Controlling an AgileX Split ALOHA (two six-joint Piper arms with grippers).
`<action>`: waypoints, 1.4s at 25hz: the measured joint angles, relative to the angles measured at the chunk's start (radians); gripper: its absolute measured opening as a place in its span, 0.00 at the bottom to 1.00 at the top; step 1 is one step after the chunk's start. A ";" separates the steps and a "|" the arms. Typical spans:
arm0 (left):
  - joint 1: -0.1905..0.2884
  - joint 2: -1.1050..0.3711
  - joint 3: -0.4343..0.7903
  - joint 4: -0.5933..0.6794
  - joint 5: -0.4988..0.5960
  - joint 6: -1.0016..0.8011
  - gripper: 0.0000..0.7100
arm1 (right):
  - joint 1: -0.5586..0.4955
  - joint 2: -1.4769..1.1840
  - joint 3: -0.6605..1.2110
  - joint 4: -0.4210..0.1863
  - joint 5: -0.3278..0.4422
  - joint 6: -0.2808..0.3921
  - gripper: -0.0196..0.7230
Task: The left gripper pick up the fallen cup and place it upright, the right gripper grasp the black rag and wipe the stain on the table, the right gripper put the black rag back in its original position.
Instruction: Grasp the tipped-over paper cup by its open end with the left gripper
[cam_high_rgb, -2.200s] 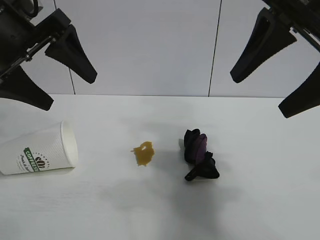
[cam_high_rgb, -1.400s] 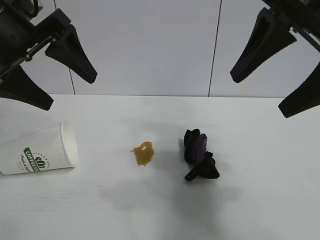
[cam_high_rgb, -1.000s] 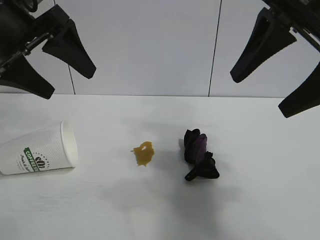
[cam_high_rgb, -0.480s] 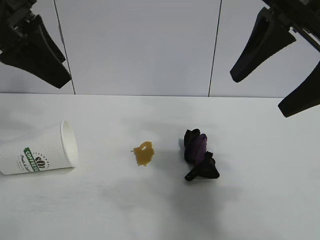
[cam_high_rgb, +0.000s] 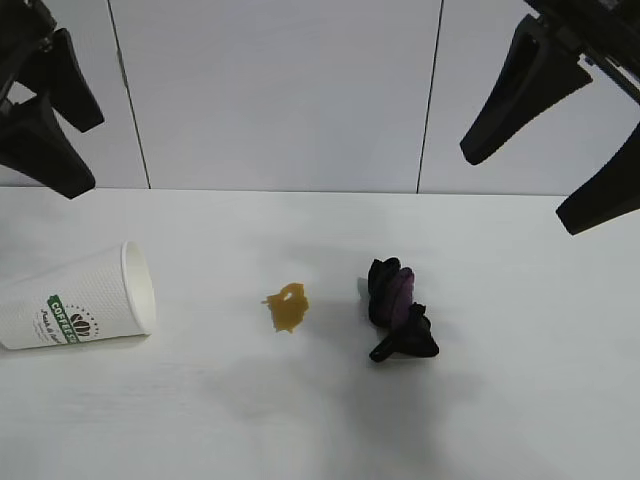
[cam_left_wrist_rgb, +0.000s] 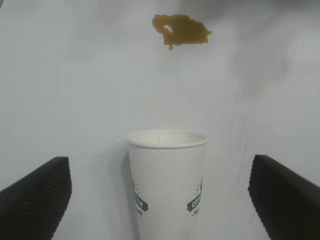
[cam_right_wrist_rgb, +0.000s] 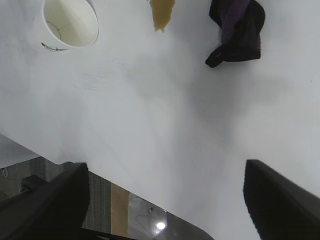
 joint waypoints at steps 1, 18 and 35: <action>0.000 0.002 0.000 0.004 0.000 0.000 0.98 | 0.000 0.000 0.000 0.000 0.000 0.000 0.80; -0.120 0.221 0.000 0.383 -0.059 -0.325 0.98 | 0.000 0.000 0.000 0.000 0.000 0.000 0.80; -0.203 0.335 -0.023 0.496 -0.109 -0.463 0.98 | 0.000 0.000 0.000 -0.004 0.003 0.000 0.80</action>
